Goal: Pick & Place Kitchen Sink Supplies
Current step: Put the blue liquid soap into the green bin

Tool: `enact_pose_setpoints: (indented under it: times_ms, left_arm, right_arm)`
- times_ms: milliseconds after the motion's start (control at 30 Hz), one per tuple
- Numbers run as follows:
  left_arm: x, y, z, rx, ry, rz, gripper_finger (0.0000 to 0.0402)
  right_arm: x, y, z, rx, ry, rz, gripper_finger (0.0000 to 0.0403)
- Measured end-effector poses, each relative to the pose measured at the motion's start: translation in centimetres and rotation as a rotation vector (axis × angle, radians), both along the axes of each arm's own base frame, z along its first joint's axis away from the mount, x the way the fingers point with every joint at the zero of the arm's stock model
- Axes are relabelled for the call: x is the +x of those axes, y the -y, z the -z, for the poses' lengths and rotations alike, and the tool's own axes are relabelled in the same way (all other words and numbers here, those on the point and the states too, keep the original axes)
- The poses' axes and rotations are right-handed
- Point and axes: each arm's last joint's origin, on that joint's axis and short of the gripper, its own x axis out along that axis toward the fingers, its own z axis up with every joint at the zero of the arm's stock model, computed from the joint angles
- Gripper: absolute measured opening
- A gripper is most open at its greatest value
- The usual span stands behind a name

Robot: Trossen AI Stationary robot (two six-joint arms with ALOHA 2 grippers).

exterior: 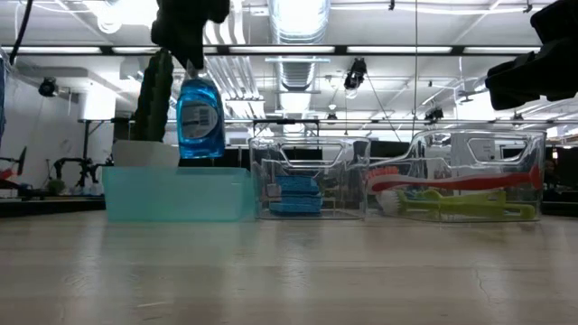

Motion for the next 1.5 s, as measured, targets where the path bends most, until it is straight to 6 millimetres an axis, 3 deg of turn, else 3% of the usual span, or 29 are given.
enact_pose_setpoints:
  times_ms: [333,600,867,1500]
  left_arm:
    - [-1.0,-5.2,-0.2,-0.013,0.053,-0.127,0.0136]
    - [-1.2,-8.0,0.3,-0.075,0.093,-0.17,0.0136]
    - [0.5,-9.7,2.4,-0.097,0.034,-0.186,0.0136]
    - [3.7,-11.6,6.6,-0.12,-0.071,-0.178,0.0136]
  right_arm:
    - [0.0,0.0,0.0,0.0,0.0,0.0,0.0008]
    - [0.0,0.0,0.0,0.0,0.0,0.0,0.0008]
    - [0.0,0.0,0.0,-0.002,0.0,0.0,0.0008]
    - [0.0,0.0,0.0,-0.001,0.0,-0.001,0.0008]
